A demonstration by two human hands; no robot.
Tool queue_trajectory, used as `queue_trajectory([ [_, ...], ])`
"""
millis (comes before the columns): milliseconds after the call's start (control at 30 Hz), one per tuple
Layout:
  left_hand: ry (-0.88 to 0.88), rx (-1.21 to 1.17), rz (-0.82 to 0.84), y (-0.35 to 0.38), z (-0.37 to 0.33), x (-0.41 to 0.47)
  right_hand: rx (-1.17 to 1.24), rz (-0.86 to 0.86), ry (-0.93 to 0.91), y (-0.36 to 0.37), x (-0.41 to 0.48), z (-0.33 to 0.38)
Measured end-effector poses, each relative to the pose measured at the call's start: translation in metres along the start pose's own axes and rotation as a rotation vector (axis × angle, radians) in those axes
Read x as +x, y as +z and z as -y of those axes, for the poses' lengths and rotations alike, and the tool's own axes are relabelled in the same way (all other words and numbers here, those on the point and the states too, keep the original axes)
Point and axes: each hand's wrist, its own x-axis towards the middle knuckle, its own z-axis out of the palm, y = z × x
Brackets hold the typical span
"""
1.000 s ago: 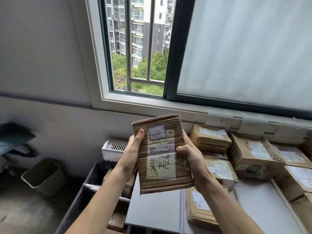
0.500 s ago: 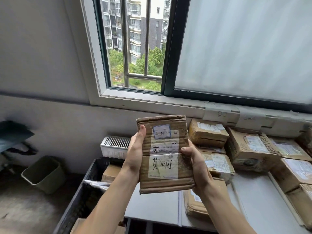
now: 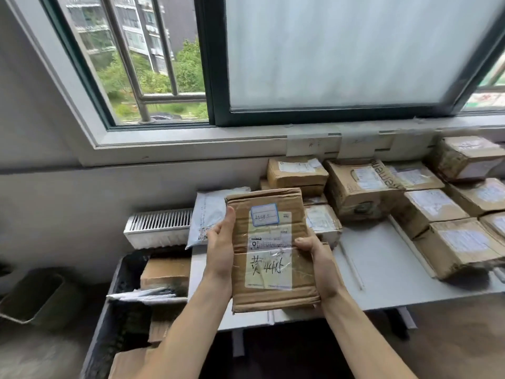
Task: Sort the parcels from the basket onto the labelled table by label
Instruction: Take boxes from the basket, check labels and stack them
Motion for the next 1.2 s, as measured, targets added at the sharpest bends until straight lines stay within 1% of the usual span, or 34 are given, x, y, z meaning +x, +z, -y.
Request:
queue_trajectory([
  [133,0.029,0.032,-0.062,0.035,0.019,0.004,0.009,-0.052,-0.042,-0.034,-0.015,0.019],
  [200,0.015,0.083,-0.062,0.055,0.029,0.007,0.026,-0.134,-0.011,-0.053,-0.021,0.030],
  [300,0.002,0.127,-0.023,0.087,0.046,0.006,-0.039,-0.244,-0.036,-0.082,-0.023,0.046],
  [433,-0.026,0.186,0.040,0.133,0.073,-0.002,-0.200,-0.289,-0.089,-0.127,-0.030,0.066],
  [600,-0.050,0.267,0.127,0.203,0.110,-0.017,-0.234,-0.346,-0.113,-0.199,-0.046,0.090],
  [733,-0.059,0.332,0.144,0.259,0.138,-0.033,-0.229,-0.340,-0.130,-0.259,-0.054,0.110],
  [867,-0.078,0.394,0.123,0.301,0.169,-0.044,-0.180,-0.327,-0.061,-0.312,-0.063,0.117],
  [1000,-0.134,0.410,0.145,0.334,0.197,-0.054,-0.056,-0.321,0.002,-0.356,-0.071,0.121],
  [1067,-0.196,0.378,0.156,0.346,0.208,-0.055,-0.015,-0.282,0.038,-0.374,-0.071,0.121],
  [1133,-0.260,0.351,0.170,0.359,0.214,-0.056,-0.027,-0.236,0.059,-0.387,-0.070,0.123],
  [1200,-0.332,0.341,0.250,0.370,0.220,-0.050,-0.062,-0.228,0.074,-0.397,-0.065,0.125],
])
